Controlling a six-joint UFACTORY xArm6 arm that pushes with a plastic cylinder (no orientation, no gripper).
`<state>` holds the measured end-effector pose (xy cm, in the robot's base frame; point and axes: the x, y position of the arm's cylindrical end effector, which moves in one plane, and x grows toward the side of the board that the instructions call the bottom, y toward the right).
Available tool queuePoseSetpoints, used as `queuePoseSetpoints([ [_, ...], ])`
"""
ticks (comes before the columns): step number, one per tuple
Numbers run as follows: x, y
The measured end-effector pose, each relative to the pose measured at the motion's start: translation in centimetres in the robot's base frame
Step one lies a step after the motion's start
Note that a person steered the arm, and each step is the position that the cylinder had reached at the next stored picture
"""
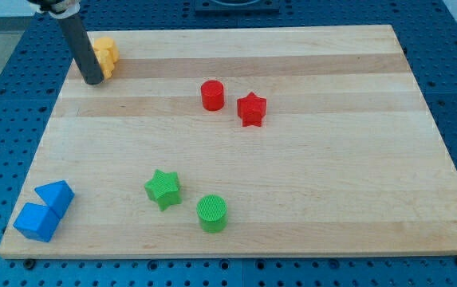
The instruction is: Place the green blocks at the bottom center of the board
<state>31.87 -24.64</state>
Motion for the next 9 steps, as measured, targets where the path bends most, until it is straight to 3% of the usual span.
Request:
queuePoseSetpoints([
  [1, 1.9, 0.3],
  [4, 16.2, 5.2],
  [6, 23.1, 6.6],
  [9, 26.6, 16.3],
])
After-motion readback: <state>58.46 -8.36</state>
